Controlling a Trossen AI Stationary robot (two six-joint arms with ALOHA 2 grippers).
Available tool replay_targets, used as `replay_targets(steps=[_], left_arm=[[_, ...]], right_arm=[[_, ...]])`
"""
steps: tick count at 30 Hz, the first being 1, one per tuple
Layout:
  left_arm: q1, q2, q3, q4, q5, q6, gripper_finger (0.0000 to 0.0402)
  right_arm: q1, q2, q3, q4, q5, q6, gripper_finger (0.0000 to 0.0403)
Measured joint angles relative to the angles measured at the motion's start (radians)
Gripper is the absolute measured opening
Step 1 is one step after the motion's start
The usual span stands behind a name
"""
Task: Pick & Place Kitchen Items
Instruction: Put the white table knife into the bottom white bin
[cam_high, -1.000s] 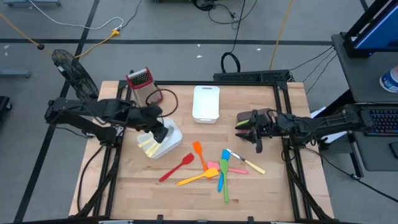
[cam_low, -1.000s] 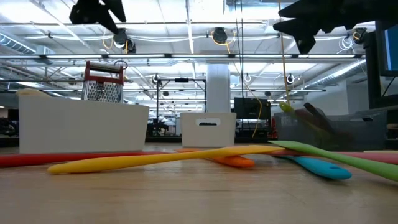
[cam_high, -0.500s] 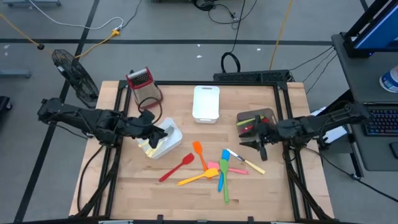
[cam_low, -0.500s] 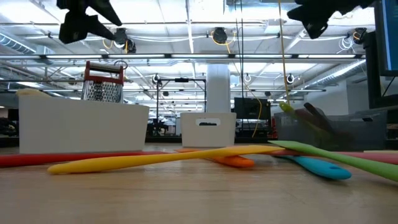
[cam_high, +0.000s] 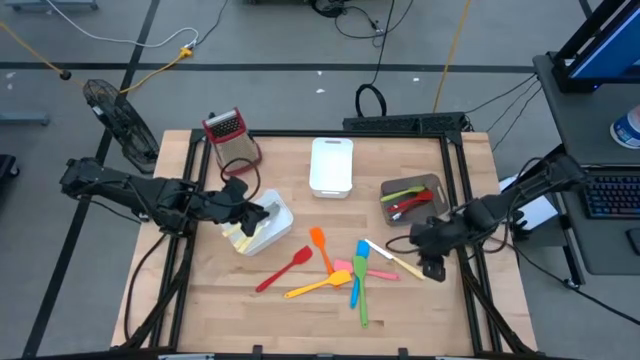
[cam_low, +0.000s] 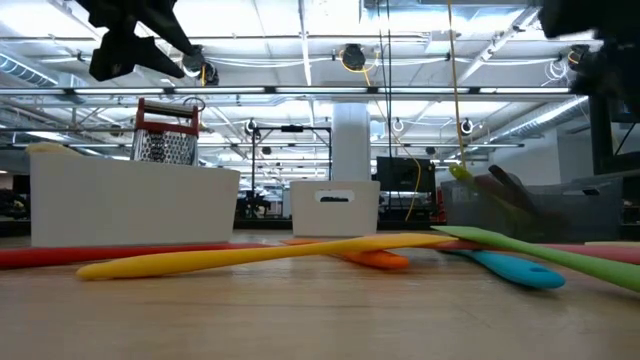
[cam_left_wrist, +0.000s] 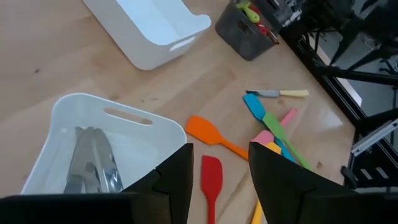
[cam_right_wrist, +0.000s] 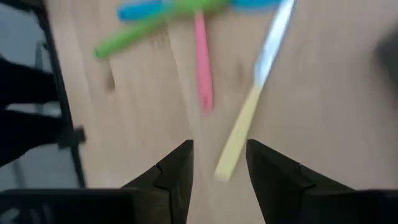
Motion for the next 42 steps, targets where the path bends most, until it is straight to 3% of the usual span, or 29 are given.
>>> replay_targets(steps=[4, 13, 21, 27, 38, 42], left_arm=[[0.000, 0.000, 0.000, 0.000, -0.025, 0.000, 0.0161], [0.000, 0.000, 0.000, -0.001, -0.044, -0.004, 0.0153], [0.000, 0.000, 0.000, -0.001, -0.044, -0.010, 0.0152], [0.000, 0.000, 0.000, -0.002, -0.044, -0.004, 0.0152], [0.000, 0.000, 0.000, -0.002, -0.044, 0.002, 0.0152], [0.000, 0.000, 0.000, -0.002, -0.044, 0.001, 0.0152]], right_arm=[[0.002, 0.052, 0.000, -0.084, -0.082, 0.144, 0.0142], [0.002, 0.106, 0.000, -0.067, -0.087, 0.228, 0.0146], [0.001, 0.106, -0.006, -0.031, -0.110, 0.276, 0.0220], [0.001, 0.106, -0.085, 0.034, -0.128, 0.386, 0.0260], [0.001, 0.106, -0.220, 0.250, -0.136, 0.445, 0.0259], [0.001, 0.126, -0.254, 0.254, -0.137, 0.433, 0.0258]])
